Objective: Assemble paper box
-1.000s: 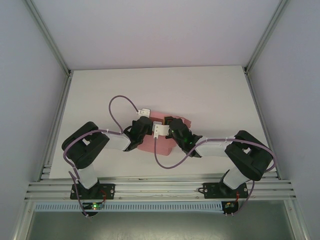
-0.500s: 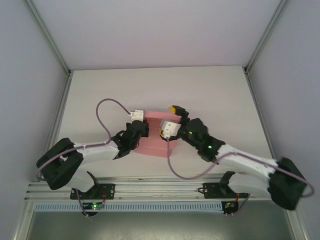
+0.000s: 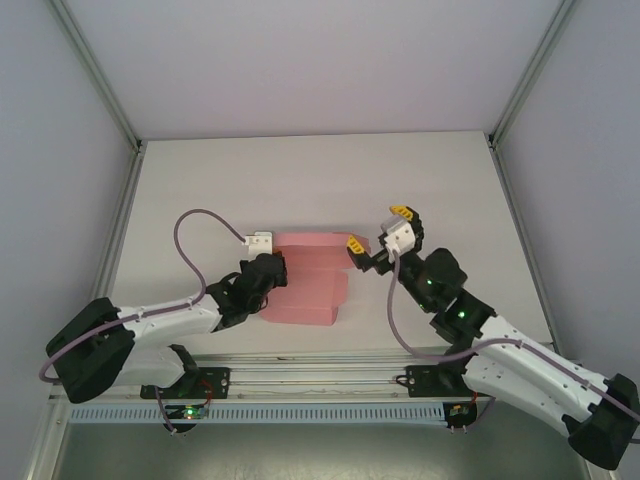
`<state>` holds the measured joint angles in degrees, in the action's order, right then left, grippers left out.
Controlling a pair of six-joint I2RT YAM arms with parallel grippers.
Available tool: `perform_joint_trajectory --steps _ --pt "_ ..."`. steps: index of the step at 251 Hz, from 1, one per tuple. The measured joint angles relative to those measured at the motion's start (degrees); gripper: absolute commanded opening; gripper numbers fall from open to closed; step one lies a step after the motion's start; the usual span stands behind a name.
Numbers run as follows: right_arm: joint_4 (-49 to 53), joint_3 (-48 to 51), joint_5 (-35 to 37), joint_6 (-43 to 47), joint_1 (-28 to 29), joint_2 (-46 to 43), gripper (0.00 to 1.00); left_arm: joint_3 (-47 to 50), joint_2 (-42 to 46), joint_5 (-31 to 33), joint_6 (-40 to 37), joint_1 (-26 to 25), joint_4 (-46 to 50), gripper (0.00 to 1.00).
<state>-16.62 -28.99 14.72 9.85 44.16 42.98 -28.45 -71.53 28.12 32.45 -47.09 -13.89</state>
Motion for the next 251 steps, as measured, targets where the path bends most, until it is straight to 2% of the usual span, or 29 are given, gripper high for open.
perform_joint_trajectory --steps 31,60,89,123,148,181,231,251 --pt "4.9 -2.9 2.4 -5.1 -2.6 5.4 0.98 0.4 2.4 -0.5 0.0 -0.5 0.3 0.0" --pt "5.9 -3.5 1.7 -8.6 -6.3 8.5 0.98 0.5 4.2 -1.1 -0.3 -0.5 0.6 0.0" --pt "5.7 -4.3 -2.6 -10.5 -9.6 11.7 0.98 0.5 4.9 -1.5 -1.7 -0.5 2.4 0.0" --pt "4.5 -4.2 -9.7 -10.0 -10.2 14.0 0.98 0.1 4.9 -1.6 -2.5 -0.5 4.7 0.0" --pt "2.4 -3.2 -13.7 -9.3 -10.2 13.9 0.98 -0.3 4.9 -0.9 -2.2 -0.5 5.0 0.0" --pt "0.3 -1.4 -14.8 -8.0 -8.6 12.3 0.98 -0.7 4.9 -0.6 -0.8 -0.5 6.3 0.0" --pt "-1.7 0.1 -13.5 -3.4 -2.7 11.3 0.98 -0.7 6.6 -2.4 1.6 -0.6 6.8 0.0" --pt "-3.9 1.3 -10.3 -0.8 0.3 11.8 0.98 -0.7 8.3 -3.0 2.2 -0.6 6.8 0.0"
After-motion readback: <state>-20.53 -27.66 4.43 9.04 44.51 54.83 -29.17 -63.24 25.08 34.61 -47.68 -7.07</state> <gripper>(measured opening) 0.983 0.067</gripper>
